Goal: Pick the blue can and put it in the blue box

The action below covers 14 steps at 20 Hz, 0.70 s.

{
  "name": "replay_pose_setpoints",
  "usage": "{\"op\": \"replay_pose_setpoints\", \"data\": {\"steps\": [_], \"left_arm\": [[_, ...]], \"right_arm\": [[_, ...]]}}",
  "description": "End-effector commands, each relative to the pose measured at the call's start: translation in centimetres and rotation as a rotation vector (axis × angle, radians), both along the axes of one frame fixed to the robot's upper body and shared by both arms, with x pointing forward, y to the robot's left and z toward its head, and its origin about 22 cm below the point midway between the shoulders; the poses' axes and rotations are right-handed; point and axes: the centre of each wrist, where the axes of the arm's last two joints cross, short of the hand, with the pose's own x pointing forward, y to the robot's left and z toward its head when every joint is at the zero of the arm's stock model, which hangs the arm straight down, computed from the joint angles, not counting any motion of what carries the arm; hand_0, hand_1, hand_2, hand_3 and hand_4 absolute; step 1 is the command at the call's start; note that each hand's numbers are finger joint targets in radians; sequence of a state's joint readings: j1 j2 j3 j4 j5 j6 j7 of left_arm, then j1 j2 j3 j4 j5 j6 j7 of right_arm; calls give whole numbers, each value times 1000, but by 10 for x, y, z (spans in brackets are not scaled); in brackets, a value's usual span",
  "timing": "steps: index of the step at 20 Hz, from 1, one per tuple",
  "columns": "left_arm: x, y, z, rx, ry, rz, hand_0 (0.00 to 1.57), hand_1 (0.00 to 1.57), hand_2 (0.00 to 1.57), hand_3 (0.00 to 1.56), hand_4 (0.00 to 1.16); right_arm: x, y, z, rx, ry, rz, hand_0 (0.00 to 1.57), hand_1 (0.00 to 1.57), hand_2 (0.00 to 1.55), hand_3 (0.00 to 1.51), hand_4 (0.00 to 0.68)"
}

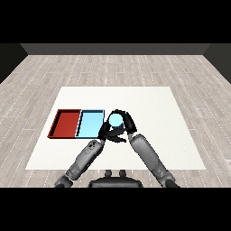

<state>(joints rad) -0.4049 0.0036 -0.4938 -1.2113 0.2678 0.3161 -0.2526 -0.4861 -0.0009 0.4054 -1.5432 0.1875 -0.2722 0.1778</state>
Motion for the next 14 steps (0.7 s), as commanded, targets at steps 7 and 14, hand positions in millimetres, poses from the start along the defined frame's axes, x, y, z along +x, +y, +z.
{"op": "replay_pose_setpoints", "data": {"steps": [7,14], "left_arm": [[6,-3,1,-59,48,81,1489,1489,1515,1454,1106],[5,2,6,6,-6,154,1571,1571,1568,1484,1146]], "right_arm": [[-8,-3,-10,29,17,28,1565,1565,1470,1378,572],[-9,12,-23,36,35,17,1503,1503,1456,1380,563]]}}
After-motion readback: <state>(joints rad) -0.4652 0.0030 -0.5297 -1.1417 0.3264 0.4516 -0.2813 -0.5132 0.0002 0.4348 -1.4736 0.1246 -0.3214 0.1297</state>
